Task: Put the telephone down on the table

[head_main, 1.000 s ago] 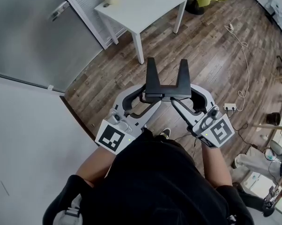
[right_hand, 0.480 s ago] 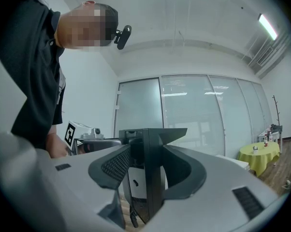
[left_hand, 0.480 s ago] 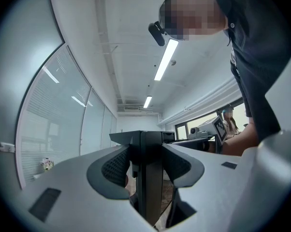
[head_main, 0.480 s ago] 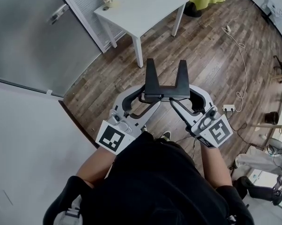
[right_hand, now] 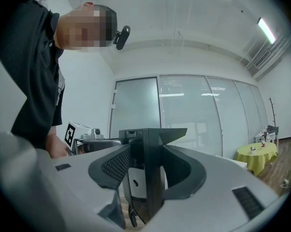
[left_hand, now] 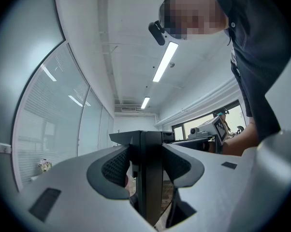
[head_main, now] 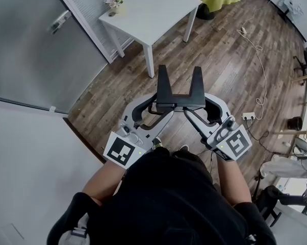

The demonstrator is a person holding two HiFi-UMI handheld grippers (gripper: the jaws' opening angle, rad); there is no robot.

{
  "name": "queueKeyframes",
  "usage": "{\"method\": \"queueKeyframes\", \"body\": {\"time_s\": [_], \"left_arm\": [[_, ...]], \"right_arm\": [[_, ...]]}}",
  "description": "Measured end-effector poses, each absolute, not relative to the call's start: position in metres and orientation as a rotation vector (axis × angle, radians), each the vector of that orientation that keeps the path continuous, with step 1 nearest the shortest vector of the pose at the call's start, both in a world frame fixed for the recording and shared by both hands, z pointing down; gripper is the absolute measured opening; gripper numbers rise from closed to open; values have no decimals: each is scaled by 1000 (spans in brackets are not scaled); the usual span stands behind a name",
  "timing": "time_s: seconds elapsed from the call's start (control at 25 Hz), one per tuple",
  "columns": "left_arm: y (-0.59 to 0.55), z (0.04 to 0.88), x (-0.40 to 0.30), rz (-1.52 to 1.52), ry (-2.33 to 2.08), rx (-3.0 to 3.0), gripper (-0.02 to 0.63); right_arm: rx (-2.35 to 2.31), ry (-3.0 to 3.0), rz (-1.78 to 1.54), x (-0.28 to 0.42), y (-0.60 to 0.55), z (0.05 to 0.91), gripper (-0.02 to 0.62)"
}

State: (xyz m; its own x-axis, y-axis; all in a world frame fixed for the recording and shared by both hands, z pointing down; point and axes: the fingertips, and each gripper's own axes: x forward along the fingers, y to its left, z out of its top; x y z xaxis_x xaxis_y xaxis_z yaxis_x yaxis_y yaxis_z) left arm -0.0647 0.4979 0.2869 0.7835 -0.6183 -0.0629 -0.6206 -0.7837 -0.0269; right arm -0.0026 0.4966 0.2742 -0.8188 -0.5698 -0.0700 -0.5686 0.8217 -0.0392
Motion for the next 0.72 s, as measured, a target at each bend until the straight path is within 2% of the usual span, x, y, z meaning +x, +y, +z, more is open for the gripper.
{"method": "queueKeyframes", "body": {"time_s": [0.72], "left_arm": [[466, 298, -52, 71, 991, -2923, 209]], "right_arm": [[-935, 2900, -33, 11, 465, 287, 219]]}}
